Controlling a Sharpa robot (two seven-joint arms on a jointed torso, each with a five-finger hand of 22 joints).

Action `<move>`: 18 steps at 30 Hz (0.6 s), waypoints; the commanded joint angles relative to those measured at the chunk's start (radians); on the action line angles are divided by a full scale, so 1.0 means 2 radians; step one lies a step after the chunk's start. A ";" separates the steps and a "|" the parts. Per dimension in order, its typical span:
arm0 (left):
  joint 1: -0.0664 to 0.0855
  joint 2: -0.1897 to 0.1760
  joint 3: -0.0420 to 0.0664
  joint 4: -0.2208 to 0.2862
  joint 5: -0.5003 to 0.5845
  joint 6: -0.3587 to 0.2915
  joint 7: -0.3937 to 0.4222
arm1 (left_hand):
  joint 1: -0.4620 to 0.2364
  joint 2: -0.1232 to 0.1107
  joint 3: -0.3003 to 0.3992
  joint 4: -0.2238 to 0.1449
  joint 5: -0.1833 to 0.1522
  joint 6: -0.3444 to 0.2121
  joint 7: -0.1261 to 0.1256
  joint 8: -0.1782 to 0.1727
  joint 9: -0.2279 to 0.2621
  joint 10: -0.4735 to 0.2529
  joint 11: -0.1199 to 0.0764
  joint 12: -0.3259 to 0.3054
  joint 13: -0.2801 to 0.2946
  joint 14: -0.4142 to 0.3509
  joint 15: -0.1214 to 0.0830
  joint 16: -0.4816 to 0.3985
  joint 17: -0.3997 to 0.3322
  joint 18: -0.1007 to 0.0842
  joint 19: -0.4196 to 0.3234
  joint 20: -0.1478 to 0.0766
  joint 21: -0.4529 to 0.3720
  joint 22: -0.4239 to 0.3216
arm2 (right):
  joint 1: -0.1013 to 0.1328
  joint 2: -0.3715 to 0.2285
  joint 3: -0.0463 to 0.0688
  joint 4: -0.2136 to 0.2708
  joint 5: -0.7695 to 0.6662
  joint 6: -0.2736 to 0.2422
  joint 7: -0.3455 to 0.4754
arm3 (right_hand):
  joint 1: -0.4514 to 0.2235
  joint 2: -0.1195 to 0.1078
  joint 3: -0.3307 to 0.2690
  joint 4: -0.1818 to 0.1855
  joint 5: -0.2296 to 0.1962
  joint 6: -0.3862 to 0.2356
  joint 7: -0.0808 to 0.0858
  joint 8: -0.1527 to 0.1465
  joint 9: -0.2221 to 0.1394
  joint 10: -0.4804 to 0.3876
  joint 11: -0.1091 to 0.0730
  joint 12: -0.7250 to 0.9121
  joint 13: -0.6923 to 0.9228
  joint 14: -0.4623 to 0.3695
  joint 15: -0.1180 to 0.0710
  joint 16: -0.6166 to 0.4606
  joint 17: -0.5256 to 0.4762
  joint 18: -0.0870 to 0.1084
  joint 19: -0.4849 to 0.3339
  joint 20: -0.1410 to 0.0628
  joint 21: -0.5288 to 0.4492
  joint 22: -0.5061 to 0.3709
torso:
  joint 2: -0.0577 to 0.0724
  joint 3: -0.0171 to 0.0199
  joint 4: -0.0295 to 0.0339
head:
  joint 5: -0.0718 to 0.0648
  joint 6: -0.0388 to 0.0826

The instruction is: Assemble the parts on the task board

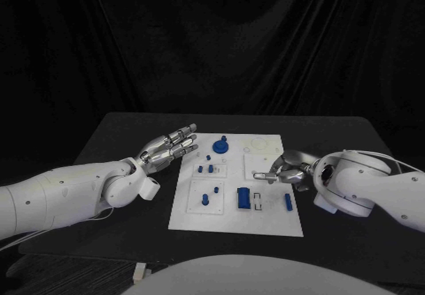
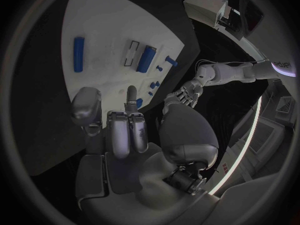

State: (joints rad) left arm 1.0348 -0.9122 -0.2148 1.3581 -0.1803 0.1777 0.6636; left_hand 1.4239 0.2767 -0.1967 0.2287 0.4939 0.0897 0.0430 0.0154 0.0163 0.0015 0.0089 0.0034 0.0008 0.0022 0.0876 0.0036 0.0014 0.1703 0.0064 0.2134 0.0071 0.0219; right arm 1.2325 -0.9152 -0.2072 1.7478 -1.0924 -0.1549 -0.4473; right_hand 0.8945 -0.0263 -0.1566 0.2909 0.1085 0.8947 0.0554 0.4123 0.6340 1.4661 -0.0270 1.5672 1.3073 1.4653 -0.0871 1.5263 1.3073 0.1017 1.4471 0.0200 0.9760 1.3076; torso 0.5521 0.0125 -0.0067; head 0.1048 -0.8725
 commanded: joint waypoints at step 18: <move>-0.001 -0.001 0.000 0.002 0.003 0.000 0.005 | 0.006 0.000 0.002 -0.006 0.005 0.003 0.003 0.003 0.001 -0.001 0.006 -0.002 0.000 -0.001 0.003 -0.002 -0.001 0.005 0.002 0.004 0.001 0.001 | 0.016 -0.014 0.000 -0.043 -0.091 0.142 -0.075 | 0.092 0.033 -0.020 -0.021 0.111 0.103 -0.015 -0.045 -0.066 0.052 -0.008 0.002 0.132 0.045 -0.007 0.000 0.091 0.001 0.000 -0.004 0.009 0.064 | 0.000 -0.0002 -0.0002 | 0.002 0.000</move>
State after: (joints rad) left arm 1.0346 -0.9150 -0.2148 1.3600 -0.1802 0.1763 0.6628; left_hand 1.4239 0.2767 -0.1926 0.2246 0.4997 0.0933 0.0466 0.0154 0.0172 0.0005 0.0152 0.0034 0.0011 0.0022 0.0877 0.0036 0.0017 0.1703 0.0096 0.2166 0.0071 0.0227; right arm 1.2686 -0.9442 -0.2084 1.6628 -1.2089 0.0454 -0.5516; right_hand 1.0701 0.0385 -0.1969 0.2522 0.3284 1.0971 0.0248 0.3203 0.5001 1.4661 -0.0384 1.5672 1.3080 1.4661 -0.0975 1.5216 1.3073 0.1017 1.4491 0.0180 0.9882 1.3075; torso 0.5511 0.0120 -0.0070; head 0.1124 -0.8725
